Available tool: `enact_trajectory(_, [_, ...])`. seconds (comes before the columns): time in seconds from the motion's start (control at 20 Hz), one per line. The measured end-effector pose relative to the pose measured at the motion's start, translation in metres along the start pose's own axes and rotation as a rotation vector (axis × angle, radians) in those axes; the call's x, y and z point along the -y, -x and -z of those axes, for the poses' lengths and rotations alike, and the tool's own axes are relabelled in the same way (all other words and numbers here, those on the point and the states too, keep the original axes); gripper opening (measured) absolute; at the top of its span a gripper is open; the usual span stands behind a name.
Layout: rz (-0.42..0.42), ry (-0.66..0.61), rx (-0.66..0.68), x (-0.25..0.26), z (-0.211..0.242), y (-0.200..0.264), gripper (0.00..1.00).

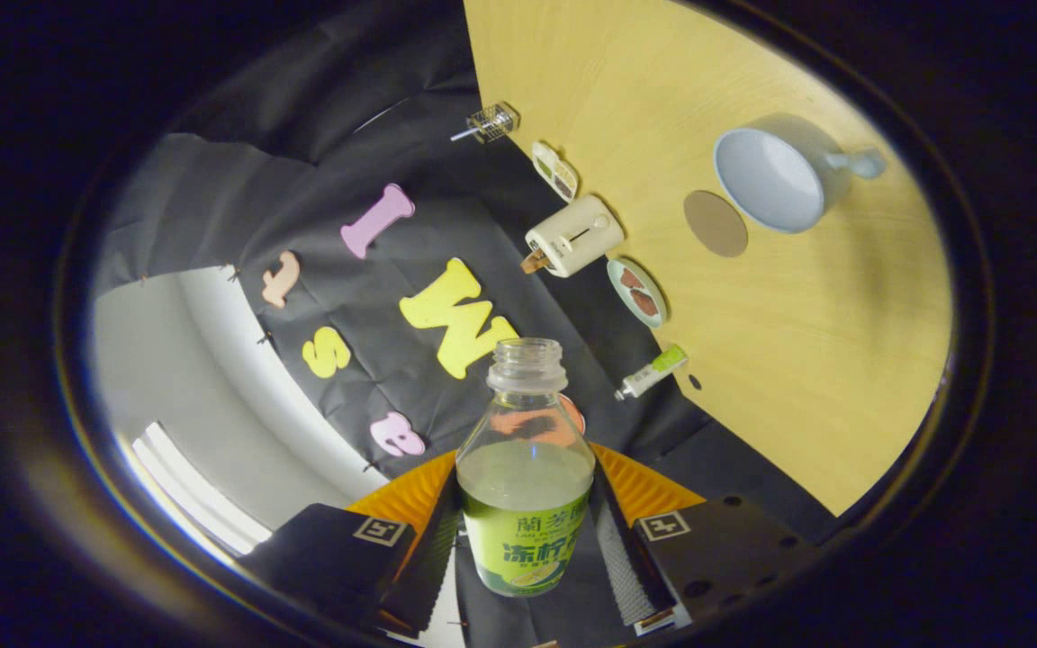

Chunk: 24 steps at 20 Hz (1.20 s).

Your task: Take the bottle from table, then pour the juice into the cup, finally place the bottle on the coaster

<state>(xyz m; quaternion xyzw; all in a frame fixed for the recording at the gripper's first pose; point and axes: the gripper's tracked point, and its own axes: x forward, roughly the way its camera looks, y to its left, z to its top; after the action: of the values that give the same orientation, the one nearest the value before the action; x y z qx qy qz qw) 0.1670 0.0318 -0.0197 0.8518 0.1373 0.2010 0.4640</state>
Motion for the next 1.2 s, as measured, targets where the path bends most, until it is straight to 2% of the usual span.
enact_trajectory(0.15, [0.105,0.18,-0.005,0.033,-0.004,-0.003,0.78])
enact_trajectory(0.4, [0.275,0.586,0.018,0.088,-0.024,0.006,0.79])
enact_trajectory(0.5, [0.335,0.7,0.017,0.1,-0.031,0.011,0.79])
enact_trajectory(0.65, [0.393,0.888,0.016,0.099,-0.039,0.013,0.79])
enact_trajectory(1.0, [0.506,1.418,0.068,0.071,-0.049,0.001,0.79])
enact_trajectory(1.2, [0.566,1.65,0.13,0.054,-0.047,0.0,0.8])
